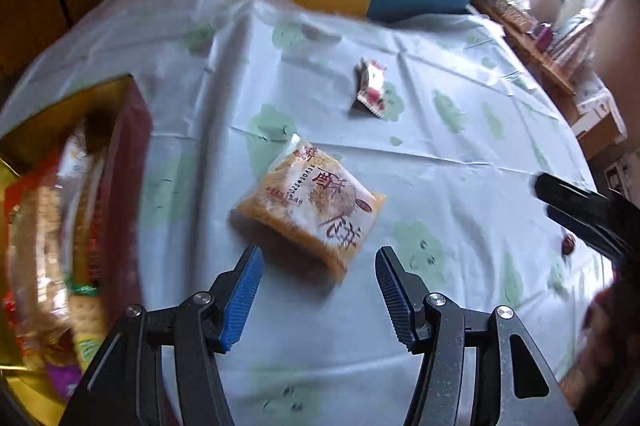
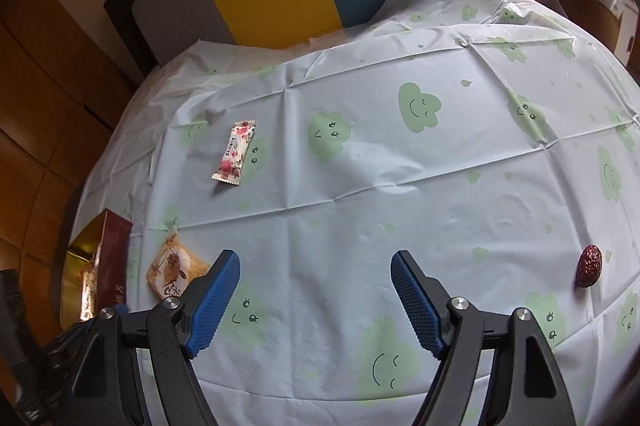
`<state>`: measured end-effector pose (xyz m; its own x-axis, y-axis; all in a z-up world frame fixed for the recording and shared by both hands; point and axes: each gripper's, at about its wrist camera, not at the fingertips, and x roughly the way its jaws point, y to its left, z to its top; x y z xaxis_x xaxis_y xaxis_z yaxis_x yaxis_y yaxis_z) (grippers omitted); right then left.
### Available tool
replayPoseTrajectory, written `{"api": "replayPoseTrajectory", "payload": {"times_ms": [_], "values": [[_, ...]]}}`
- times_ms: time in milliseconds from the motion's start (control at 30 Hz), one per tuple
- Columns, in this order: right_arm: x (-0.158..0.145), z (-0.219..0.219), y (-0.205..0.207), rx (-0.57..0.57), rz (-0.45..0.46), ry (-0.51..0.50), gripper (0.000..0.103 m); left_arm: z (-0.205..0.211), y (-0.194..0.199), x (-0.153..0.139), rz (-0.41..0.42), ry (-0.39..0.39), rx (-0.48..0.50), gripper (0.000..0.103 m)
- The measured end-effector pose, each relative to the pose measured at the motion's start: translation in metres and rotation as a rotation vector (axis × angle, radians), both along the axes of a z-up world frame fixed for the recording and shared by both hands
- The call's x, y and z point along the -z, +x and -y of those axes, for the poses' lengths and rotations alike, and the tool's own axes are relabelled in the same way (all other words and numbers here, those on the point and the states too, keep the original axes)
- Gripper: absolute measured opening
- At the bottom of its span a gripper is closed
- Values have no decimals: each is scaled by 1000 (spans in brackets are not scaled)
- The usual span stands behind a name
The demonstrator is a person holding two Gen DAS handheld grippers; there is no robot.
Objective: Organize snacks
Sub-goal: 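Move the left gripper onto the round cookie pouch and close it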
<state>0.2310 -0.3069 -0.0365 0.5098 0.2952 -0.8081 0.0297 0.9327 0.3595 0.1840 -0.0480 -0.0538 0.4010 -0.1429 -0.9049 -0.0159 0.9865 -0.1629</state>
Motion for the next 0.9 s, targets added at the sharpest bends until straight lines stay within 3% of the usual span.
{"api": "replayPoseTrajectory", "payload": {"times_ms": [300, 533, 633, 733, 900], "values": [[-6, 8, 0, 21, 14, 60, 80, 7, 38, 15, -4, -19, -43, 65], [-5, 9, 0, 32, 11, 63, 80, 25, 62, 11, 19, 46, 9, 66], [-3, 10, 0, 37, 3, 63, 80, 22, 67, 5, 37, 24, -23, 78], [-2, 8, 1, 30, -5, 69, 80, 22, 75, 5, 26, 8, -59, 79], [-2, 6, 1, 24, -1, 63, 80, 46, 80, 21, 34, 178, 14, 80]]}}
